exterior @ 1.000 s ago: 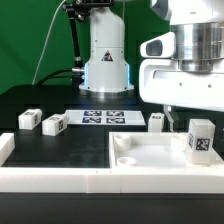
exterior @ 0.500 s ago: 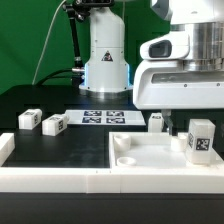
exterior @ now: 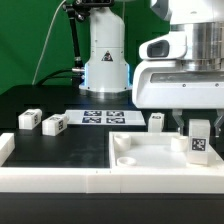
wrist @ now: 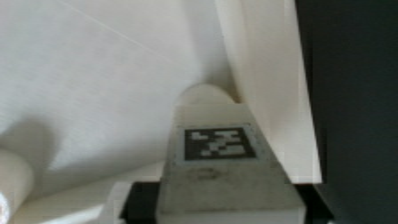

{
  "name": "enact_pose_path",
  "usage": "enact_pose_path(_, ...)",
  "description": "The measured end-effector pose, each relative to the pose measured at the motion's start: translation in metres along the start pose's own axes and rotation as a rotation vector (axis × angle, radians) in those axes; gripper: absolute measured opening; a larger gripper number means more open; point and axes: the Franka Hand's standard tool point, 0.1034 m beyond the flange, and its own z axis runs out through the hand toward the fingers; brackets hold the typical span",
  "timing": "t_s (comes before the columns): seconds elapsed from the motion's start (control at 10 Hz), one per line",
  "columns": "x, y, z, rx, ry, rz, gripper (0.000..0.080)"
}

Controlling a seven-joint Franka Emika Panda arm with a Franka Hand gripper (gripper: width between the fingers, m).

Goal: Assemble one leg

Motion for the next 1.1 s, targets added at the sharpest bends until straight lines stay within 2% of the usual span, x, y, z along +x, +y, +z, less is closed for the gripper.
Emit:
enact_pose_path(0.5, -0.0008, 0.0013, 0.0008, 0.010, 0.008, 0.738, 0.0291)
enact_pose_path(0.8, -0.0036, -0.0029, 0.0025, 0.017, 0.012, 1.124, 0.0291)
enact_pose_path(1.0, -0.0038, -0.0028, 0.0021, 0.018, 0.000, 1.247, 0.0291)
enact_pose_path(1.1, -0.0038, -0.0028, 0.0022, 0.019, 0.000, 1.229, 0.0305)
